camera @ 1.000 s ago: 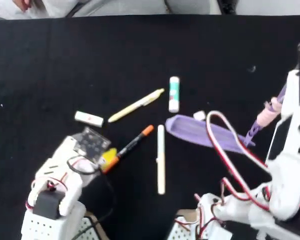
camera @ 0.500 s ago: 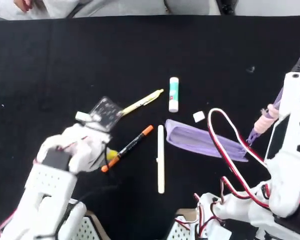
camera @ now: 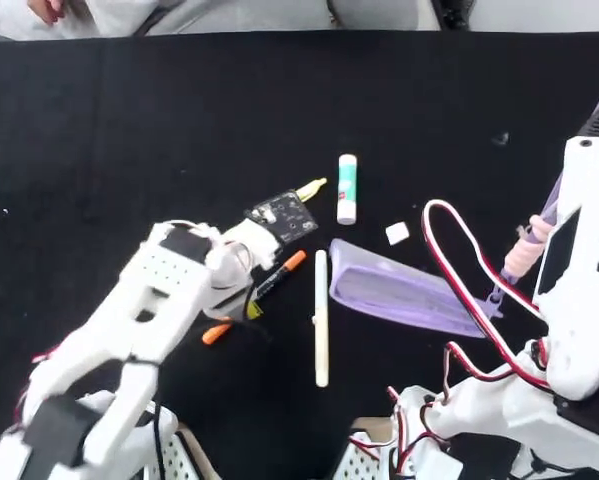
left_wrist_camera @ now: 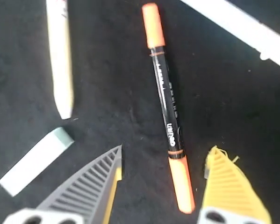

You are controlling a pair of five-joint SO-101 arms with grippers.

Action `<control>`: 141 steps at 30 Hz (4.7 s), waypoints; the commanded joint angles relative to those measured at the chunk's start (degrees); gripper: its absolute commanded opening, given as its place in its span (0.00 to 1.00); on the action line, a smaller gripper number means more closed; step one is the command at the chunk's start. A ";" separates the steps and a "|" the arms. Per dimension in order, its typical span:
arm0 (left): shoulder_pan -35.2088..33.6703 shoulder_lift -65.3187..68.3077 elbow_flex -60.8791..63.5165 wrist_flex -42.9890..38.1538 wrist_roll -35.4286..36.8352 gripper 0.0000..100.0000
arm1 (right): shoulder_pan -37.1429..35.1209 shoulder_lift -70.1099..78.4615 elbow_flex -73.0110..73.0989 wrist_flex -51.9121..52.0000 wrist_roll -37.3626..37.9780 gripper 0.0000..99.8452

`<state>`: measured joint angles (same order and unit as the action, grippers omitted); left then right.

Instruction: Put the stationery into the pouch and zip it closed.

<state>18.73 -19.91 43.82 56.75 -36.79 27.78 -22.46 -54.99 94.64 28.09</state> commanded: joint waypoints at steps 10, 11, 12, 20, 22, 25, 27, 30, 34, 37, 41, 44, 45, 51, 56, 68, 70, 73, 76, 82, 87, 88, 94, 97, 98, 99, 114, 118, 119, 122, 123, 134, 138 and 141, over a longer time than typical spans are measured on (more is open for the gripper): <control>2.42 14.95 -3.56 -10.20 -0.09 0.25 | 0.70 1.01 0.22 -1.58 -0.35 0.01; 2.42 14.95 -3.56 -10.20 -0.18 0.23 | 0.70 1.01 0.22 -1.58 -0.35 0.01; 2.42 14.95 -3.65 -10.20 -0.18 0.20 | 0.70 1.01 0.22 -1.58 -0.35 0.01; 1.98 14.95 -3.56 -9.85 -0.09 0.04 | 0.70 1.01 0.22 -1.58 -0.44 0.01; 1.89 14.86 -3.56 -9.67 -0.09 0.03 | 0.79 1.01 0.22 -1.58 -0.26 0.01; 1.89 13.45 -3.56 -8.62 0.00 0.03 | 0.79 1.01 0.22 -1.58 -0.18 0.01; 2.15 10.90 -3.56 -5.54 0.00 0.03 | 0.79 1.01 0.22 -1.49 -0.18 0.01; 1.89 4.57 -3.65 -2.55 0.00 0.03 | 0.79 1.01 1.01 -1.49 -0.18 0.01; -1.71 -7.38 -3.12 -2.37 2.73 0.03 | 0.79 0.92 3.30 -1.58 -0.09 0.01; -5.41 -17.05 -3.47 -3.78 8.53 0.03 | 0.79 0.92 4.97 -1.67 -0.09 0.01; -10.95 -28.31 -0.75 -12.92 18.55 0.03 | 0.79 0.92 6.29 -3.43 -0.18 0.01; -12.88 -35.34 4.26 -21.45 29.98 0.03 | 0.79 1.01 6.37 -3.60 -0.26 0.01; -12.88 -37.54 6.02 -24.35 33.49 0.03 | 0.79 1.01 6.37 -3.60 -0.35 0.01; -10.33 -49.32 13.49 -40.00 46.95 0.03 | 0.44 2.15 7.16 -3.96 -0.44 0.01; -4.70 -55.91 17.45 -50.55 49.85 0.03 | 0.26 7.78 6.90 -8.26 -4.92 0.01; 11.21 -59.60 13.05 -56.70 49.93 0.03 | -2.02 12.70 6.81 -11.34 -10.20 0.01; 14.90 -59.52 12.62 -56.70 49.76 0.03 | -2.73 12.70 6.81 -11.43 -10.20 0.01; 19.12 -57.67 12.53 -56.79 49.67 0.03 | -2.81 13.05 6.81 -12.22 -10.20 0.01; 21.93 -53.01 11.74 -58.90 49.67 0.03 | -2.46 13.23 7.34 -13.80 -12.48 0.01; 25.89 -42.37 7.52 -64.62 49.67 0.03 | -2.29 14.90 7.08 -14.15 -13.71 0.01; 29.41 -38.33 6.64 -64.44 49.67 0.03 | -2.29 16.92 6.81 -14.15 -13.63 0.01; 30.20 -38.15 6.99 -64.35 49.67 0.03 | -2.29 17.36 6.81 -14.51 -13.63 0.01; 31.16 -38.33 8.31 -64.44 49.58 0.03 | -1.41 19.91 6.81 -17.76 -13.80 0.01; 30.81 -38.33 8.75 -64.44 49.58 0.03 | -1.14 20.88 6.81 -18.55 -13.89 0.01; 30.81 -38.33 8.84 -64.44 49.05 0.03 | -1.05 21.05 6.81 -18.64 -13.89 0.01; 30.81 -37.71 8.84 -64.44 47.74 0.03 | -1.05 21.23 6.81 -18.64 -13.80 0.01; 27.74 -27.96 11.30 -64.53 29.10 0.03 | -0.88 21.32 6.81 -18.73 -13.71 0.01; 27.47 -28.04 11.03 -64.53 29.54 0.06 | -0.09 21.41 6.81 -18.73 -13.71 0.01; 27.47 -28.04 11.03 -64.53 29.71 0.08 | -0.09 21.41 6.81 -18.73 -13.71 0.01; 27.47 -28.92 10.59 -64.44 34.20 0.11 | -0.09 21.41 6.81 -18.73 -13.71 0.01; 27.38 -29.89 10.24 -64.26 35.69 0.11 | -0.09 21.41 6.81 -18.73 -13.71 0.01; 25.54 -46.42 -4.53 -36.31 42.29 0.15 | -0.26 21.49 6.81 -19.08 -13.71 0.01; 10.95 -44.84 -11.03 -29.36 45.63 0.15 | -0.18 21.49 7.25 -20.40 -13.71 0.01; 1.80 -39.47 -13.58 -28.84 46.86 0.15 | -0.09 21.49 7.25 -20.22 -13.71 0.01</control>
<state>32.26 -64.40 36.88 25.98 8.04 26.90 -0.84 -47.43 75.74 14.64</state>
